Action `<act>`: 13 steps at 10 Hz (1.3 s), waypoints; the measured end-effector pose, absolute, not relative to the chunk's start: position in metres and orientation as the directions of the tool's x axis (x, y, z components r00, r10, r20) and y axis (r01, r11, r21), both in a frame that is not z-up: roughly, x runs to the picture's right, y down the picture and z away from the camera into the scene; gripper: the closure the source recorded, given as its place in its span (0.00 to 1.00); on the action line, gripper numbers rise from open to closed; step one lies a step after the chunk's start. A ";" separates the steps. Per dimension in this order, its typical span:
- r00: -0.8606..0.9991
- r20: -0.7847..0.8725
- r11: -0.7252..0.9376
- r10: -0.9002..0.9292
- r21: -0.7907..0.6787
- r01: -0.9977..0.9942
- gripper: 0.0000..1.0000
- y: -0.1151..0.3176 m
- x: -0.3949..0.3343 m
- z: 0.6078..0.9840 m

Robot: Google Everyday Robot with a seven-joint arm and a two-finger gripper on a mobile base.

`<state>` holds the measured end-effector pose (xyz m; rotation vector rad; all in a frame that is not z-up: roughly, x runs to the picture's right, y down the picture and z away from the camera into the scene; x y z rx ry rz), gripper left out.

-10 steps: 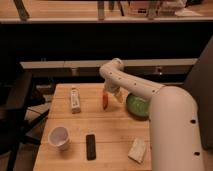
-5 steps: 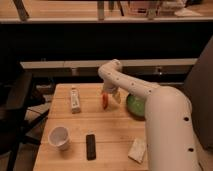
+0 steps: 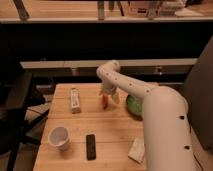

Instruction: Drag the pepper across the table

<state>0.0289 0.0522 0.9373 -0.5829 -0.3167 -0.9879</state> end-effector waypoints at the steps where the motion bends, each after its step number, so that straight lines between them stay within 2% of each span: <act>1: 0.522 0.506 0.414 -0.687 -0.317 0.853 0.20 0.053 0.029 0.938; 13: 0.503 0.538 0.389 -0.676 -0.320 0.864 0.20 0.058 0.025 0.945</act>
